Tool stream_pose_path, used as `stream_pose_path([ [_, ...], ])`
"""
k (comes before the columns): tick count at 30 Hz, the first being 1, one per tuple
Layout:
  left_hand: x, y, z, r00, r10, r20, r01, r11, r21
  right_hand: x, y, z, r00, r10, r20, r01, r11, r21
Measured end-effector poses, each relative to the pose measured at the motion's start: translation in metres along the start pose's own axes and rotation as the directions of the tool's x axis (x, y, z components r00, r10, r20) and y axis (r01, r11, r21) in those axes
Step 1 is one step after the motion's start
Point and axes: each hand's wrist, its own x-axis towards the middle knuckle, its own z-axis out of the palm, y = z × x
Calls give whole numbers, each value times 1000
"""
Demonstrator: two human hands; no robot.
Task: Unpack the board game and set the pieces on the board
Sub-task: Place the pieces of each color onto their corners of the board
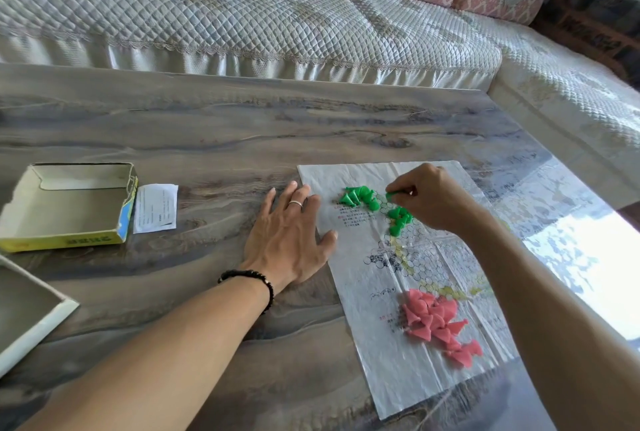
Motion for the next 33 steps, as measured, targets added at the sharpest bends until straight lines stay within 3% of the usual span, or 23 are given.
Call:
stream_pose_path([
  [24,1,-1,0,1000,0,10,0,1000,29,-1,3,13,993,40,110,-30,996,-89],
  [30,0,1,-1,1000,4,8,-4,1000,13,10,-3,17,998,35,-47,-35,999,-16],
  [33,-1,1,-1,1000,2,10,-2,1000,8,21,-10,23,996,89,-16,-89,995,-49],
])
